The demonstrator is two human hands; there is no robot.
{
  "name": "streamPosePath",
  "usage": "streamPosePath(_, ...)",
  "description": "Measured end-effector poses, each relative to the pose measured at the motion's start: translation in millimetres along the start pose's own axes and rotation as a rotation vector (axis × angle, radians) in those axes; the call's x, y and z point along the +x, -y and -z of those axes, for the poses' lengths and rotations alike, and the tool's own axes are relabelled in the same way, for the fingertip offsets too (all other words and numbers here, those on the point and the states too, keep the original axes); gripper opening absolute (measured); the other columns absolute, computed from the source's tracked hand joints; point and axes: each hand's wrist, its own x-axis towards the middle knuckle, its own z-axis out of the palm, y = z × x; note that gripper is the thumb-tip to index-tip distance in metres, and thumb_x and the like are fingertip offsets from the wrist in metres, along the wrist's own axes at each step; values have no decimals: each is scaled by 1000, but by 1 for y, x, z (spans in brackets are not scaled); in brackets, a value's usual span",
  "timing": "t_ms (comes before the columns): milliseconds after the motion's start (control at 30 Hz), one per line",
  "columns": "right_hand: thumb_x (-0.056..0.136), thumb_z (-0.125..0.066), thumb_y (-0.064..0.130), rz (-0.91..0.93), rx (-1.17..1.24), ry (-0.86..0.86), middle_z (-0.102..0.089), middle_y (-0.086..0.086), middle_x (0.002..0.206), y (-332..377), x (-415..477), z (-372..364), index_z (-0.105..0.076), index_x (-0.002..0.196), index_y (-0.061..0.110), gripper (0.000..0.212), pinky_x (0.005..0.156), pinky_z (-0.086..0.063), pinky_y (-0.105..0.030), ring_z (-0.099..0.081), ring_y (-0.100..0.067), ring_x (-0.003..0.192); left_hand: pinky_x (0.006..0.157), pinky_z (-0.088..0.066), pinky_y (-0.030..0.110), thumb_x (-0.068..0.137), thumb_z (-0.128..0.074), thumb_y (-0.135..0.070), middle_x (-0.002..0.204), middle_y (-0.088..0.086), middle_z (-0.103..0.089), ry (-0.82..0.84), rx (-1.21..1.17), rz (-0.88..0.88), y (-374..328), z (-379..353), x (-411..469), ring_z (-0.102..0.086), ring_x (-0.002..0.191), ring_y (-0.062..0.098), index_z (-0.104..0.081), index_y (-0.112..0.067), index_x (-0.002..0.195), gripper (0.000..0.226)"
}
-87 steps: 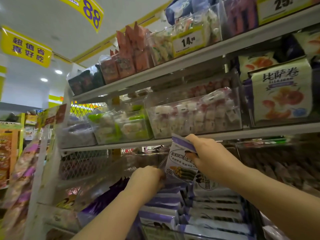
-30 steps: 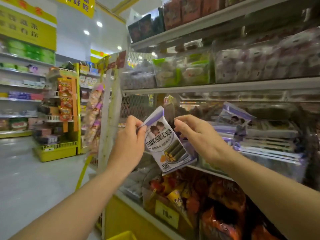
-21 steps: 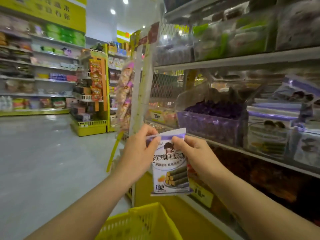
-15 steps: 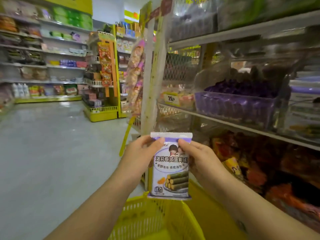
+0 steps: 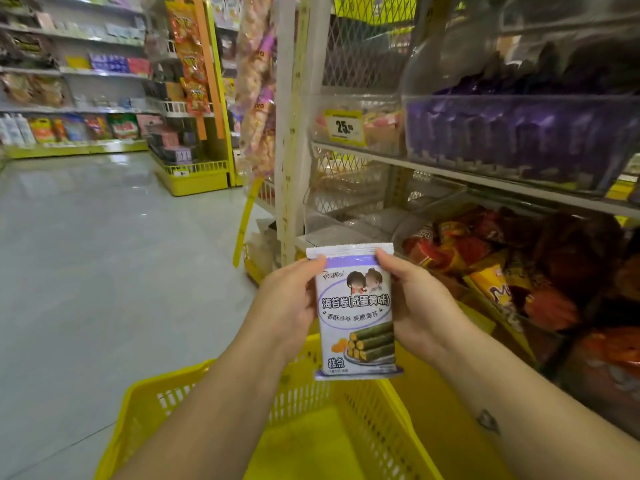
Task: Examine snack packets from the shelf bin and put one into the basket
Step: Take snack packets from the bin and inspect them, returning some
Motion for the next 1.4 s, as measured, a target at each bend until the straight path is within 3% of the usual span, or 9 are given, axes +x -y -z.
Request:
streamPosePath(100, 97, -45, 25, 12, 51, 37, -67, -24, 115, 3, -1, 9, -62, 119, -5, 40, 94, -49, -49, -64, -37, 109, 63, -58, 24, 96, -51, -11, 82, 5, -75, 2, -10, 50, -2, -2, 3, -71, 70, 12, -64, -5, 98, 15)
streamPosePath(333, 96, -44, 39, 66, -159, 164, -68, -17, 118, 14, -4, 31, -63, 121, 5, 46, 103, -43, -50, -60, -34, 118, 59, -58, 23, 98, -51, -16, 81, 5, -76, 51, 114, -68, 0, -6, -2, -72, 69, 11, -65, -7, 100, 17)
streamPosePath(467, 82, -62, 36, 35, -534, 364, -71, -7, 115, 16, -12, 42, -65, 119, 15, 43, 88, -54, -37, -68, -24, 105, 63, -61, 28, 98, -51, -22, 88, 10, -77, -25, 47, -115, -5, -5, -2, -73, 73, 15, -65, -6, 101, 21)
streamPosePath(567, 79, -65, 22, -45, -541, 432, -73, -11, 106, 15, -15, 46, -68, 111, 8, 35, 83, -56, -34, -70, -20, 91, 62, -60, 28, 100, -47, -30, 88, 3, -77, -21, -42, -85, -12, -1, -1, -73, 73, 10, -65, -11, 103, 26)
streamPosePath(667, 79, -63, 20, -57, -463, 422, -73, -15, 103, 16, -16, 46, -71, 103, 6, 29, 76, -59, -29, -72, -18, 84, 58, -59, 28, 98, -47, -34, 96, 2, -76, 80, 1, 31, -14, 5, -2, -73, 77, 12, -67, -15, 108, 29)
streamPosePath(767, 81, -62, 23, -27, -390, 338, -74, -12, 99, 18, -18, 44, -69, 102, 5, 29, 65, -58, -25, -71, -16, 79, 62, -59, 29, 82, -61, -35, 104, 3, -75, 310, 266, 135, -13, 13, -6, -73, 86, 14, -69, -22, 108, 30)
streamPosePath(900, 95, -54, 21, 26, -334, 187, -74, -2, 84, 19, -18, 42, -69, 100, 11, 19, 50, -51, -18, -67, -7, 64, 70, -56, 24, 72, -73, -24, 110, -1, -73, 462, 505, 116, -5, 19, -7, -70, 91, 10, -60, -25, 121, 50)
streamPosePath(1167, 94, -54, 19, 34, -181, 124, -76, -6, 84, 23, -19, 39, -72, 93, 13, 19, 50, -52, -19, -70, -11, 65, 69, -55, 18, 74, -71, -8, 105, -8, -74, 423, 481, -152, 2, 14, -2, -70, 96, 9, -59, -36, 113, 50)
streamPosePath(1400, 93, -56, 18, 110, -119, 93, -75, -9, 99, 20, -16, 37, -69, 105, 7, 21, 75, -56, -28, -71, -14, 79, 77, -57, 21, 83, -73, -5, 113, -19, -68, 165, 407, -375, 28, -4, -4, -69, 96, 3, -42, -38, 137, 71)
